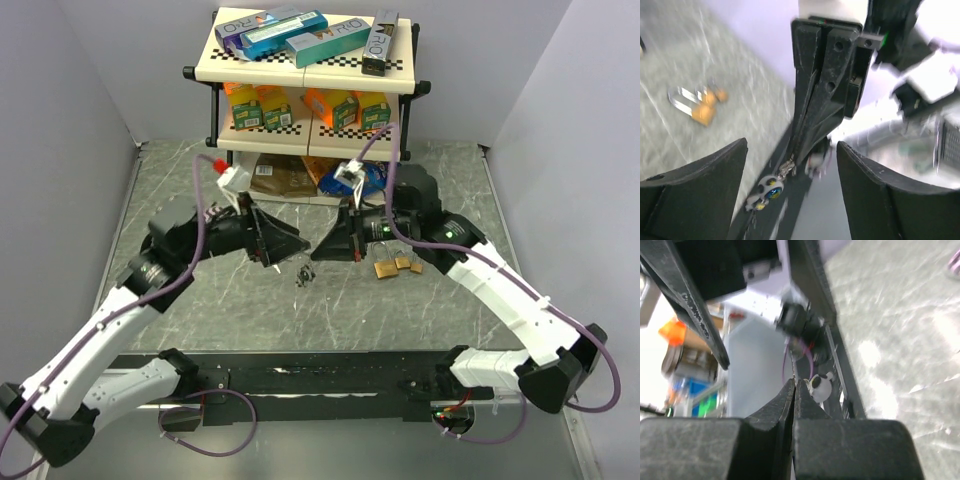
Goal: Unlock with the key
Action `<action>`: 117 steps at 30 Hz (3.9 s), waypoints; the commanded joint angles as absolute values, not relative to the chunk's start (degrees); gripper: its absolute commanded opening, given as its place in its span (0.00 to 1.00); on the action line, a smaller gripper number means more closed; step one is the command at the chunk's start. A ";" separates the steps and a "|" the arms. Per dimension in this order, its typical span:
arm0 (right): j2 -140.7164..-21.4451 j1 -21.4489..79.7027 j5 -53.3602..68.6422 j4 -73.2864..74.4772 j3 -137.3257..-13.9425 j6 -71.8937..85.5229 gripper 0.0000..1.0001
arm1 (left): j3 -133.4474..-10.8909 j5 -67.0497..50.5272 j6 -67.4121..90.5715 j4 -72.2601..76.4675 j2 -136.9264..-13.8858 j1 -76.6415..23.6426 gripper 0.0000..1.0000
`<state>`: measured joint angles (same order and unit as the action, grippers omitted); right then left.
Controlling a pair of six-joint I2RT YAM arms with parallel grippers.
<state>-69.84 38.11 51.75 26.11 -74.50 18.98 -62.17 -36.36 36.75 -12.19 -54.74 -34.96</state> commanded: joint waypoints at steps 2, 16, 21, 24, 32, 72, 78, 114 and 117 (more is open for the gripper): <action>-64.34 37.53 44.39 1.62 -70.67 32.68 0.00 | -51.97 -24.44 51.84 17.37 -49.75 -34.80 0.75; -63.99 37.53 40.08 -1.85 -69.96 37.09 0.00 | -49.31 -23.90 58.62 24.88 -50.71 -35.24 0.56; -64.86 37.44 41.04 -1.84 -70.40 37.70 0.00 | -49.39 -23.38 58.71 23.91 -50.71 -35.60 0.38; -64.69 37.44 41.22 -1.32 -70.31 37.71 0.00 | -49.92 -23.20 58.36 22.94 -50.89 -35.68 0.33; -65.48 37.44 42.89 1.48 -71.28 36.57 0.00 | -50.62 -23.20 57.05 20.66 -51.59 -36.12 0.01; -64.60 33.22 56.42 14.68 -72.25 25.75 0.25 | -60.56 -43.42 50.63 9.76 -60.11 -35.86 0.01; -64.78 33.31 56.69 14.94 -72.16 25.58 0.23 | -60.64 -43.33 51.06 10.81 -60.56 -35.86 0.01; -58.72 17.51 37.64 20.81 -64.42 28.13 0.00 | -70.21 -27.70 47.64 5.30 -76.36 -36.56 0.82; -55.91 14.60 29.81 27.49 -66.08 26.38 0.00 | -74.61 -23.56 46.93 1.43 -83.83 -38.22 0.79</action>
<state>-60.93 17.96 40.40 20.45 -63.42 28.99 -69.41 -30.35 48.64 6.22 -77.62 -36.18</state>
